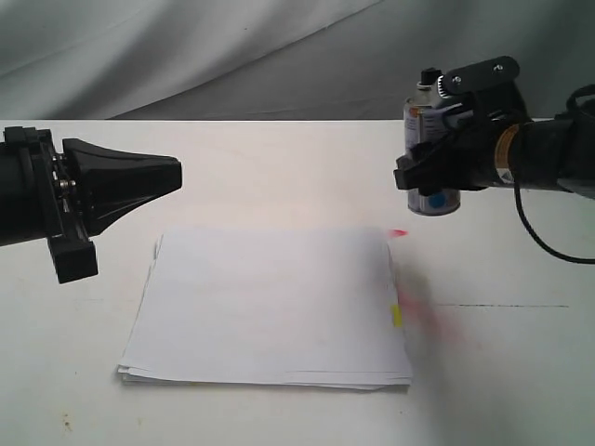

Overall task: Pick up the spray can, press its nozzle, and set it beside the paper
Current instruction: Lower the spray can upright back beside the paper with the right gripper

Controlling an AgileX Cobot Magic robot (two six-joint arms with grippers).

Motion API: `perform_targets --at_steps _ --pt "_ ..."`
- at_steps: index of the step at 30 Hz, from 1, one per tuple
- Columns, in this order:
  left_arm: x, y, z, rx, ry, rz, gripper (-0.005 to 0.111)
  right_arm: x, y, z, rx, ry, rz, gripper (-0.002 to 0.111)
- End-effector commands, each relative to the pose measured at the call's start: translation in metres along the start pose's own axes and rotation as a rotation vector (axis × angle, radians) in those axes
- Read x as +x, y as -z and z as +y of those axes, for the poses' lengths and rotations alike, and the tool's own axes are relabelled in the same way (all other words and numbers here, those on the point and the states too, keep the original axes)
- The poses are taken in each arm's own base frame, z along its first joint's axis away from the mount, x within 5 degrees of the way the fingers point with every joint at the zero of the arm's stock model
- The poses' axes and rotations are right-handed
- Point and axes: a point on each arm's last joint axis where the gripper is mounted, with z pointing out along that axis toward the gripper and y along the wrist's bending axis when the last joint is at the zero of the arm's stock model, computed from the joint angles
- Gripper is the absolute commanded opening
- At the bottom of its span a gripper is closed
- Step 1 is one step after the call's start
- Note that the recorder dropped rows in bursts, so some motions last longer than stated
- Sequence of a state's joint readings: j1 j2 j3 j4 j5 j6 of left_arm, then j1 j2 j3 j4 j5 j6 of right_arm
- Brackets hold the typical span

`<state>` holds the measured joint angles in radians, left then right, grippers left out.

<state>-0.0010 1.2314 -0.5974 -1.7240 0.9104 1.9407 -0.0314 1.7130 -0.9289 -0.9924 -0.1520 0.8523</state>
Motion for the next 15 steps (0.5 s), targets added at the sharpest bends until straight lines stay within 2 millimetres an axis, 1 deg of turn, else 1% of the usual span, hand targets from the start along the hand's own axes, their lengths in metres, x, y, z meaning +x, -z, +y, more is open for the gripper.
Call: perform_targets --at_steps 1,3,4,6,9,12,15 --pt "-0.001 0.001 0.000 -0.007 0.007 -0.018 0.000 -0.001 0.004 0.005 -0.049 0.013 -0.188 0.000" --pt "-0.001 0.001 0.000 -0.007 0.007 -0.018 0.000 0.007 0.007 0.004 -0.018 -0.022 -0.263 0.000" --pt "-0.001 0.001 0.000 -0.007 0.007 -0.018 0.000 0.019 0.010 0.001 0.034 -0.057 -0.302 0.000" --pt "-0.001 0.001 0.000 -0.007 0.007 -0.018 0.000 0.035 0.015 -0.001 0.095 -0.038 -0.316 0.000" --pt "-0.001 0.001 0.000 -0.007 0.007 -0.018 0.000 0.046 0.016 -0.002 0.124 -0.001 -0.286 0.000" --pt "-0.001 0.001 0.000 -0.007 0.007 -0.018 0.000 0.052 0.010 -0.001 0.118 0.003 -0.264 0.000" --pt "-0.001 0.001 0.000 -0.007 0.007 -0.018 0.000 0.060 0.002 0.001 0.109 0.000 -0.278 0.000"
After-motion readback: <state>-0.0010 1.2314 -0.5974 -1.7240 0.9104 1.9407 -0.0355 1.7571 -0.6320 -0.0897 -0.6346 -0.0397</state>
